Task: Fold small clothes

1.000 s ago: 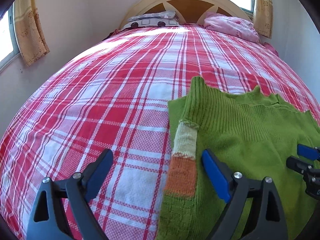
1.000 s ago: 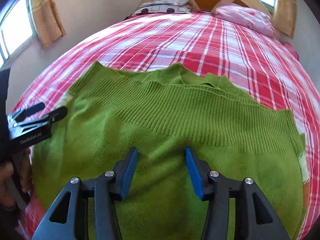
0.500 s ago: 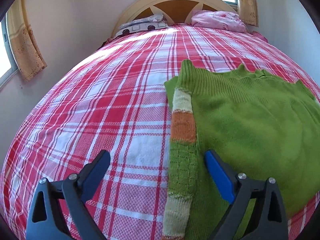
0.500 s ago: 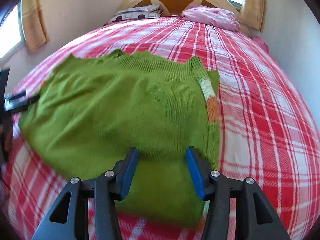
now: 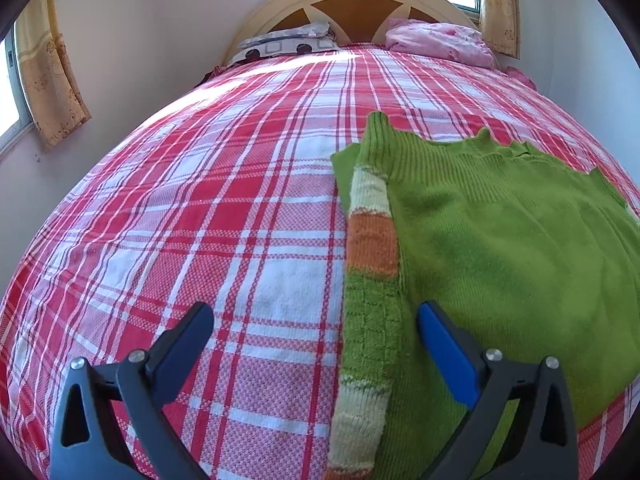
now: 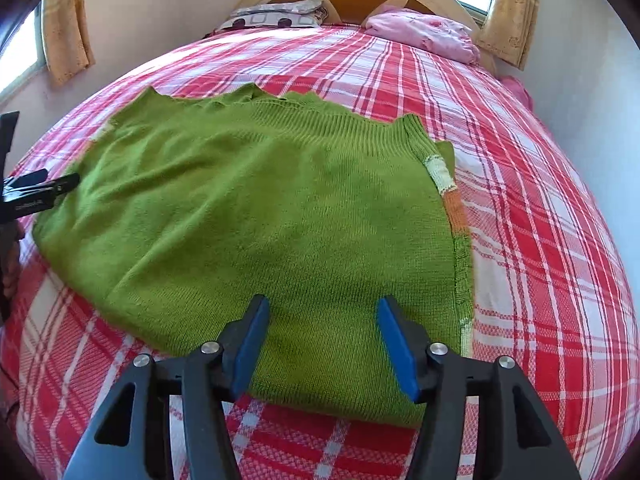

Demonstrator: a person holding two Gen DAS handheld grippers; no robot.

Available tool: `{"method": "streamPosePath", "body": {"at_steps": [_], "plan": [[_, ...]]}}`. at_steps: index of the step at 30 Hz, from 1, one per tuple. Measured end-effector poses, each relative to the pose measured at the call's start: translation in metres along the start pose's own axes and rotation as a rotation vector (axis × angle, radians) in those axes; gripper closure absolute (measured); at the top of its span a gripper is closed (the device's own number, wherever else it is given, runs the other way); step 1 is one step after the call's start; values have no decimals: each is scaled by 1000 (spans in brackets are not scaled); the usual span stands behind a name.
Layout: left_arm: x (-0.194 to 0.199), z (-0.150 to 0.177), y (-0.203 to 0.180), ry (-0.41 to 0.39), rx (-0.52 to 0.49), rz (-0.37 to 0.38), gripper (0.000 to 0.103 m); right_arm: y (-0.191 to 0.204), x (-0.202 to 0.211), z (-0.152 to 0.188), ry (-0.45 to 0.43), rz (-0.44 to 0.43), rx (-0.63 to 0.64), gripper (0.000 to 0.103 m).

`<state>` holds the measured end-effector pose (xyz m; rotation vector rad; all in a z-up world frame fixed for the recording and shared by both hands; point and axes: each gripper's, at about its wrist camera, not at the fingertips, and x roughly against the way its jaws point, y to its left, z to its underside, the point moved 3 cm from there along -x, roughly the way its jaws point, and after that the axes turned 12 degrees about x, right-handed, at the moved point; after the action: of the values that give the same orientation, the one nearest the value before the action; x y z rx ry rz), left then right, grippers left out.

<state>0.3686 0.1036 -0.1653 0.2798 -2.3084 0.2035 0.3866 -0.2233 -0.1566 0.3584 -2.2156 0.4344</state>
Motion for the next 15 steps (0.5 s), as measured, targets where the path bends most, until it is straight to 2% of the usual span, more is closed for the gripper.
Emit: {"method": "streamPosePath", "body": {"at_steps": [3, 7, 12, 15], "plan": [[5, 1, 2, 7, -12, 10, 0, 7, 14, -5, -29, 24, -2, 45], [14, 5, 11, -13, -46, 11, 0, 39, 26, -20, -72, -15, 77, 45], [12, 4, 23, 7, -33, 28, 0, 79, 15, -36, -79, -41, 158, 45], [11, 7, 22, 8, -34, 34, 0, 82, 3, -34, -62, -42, 154, 45]]}}
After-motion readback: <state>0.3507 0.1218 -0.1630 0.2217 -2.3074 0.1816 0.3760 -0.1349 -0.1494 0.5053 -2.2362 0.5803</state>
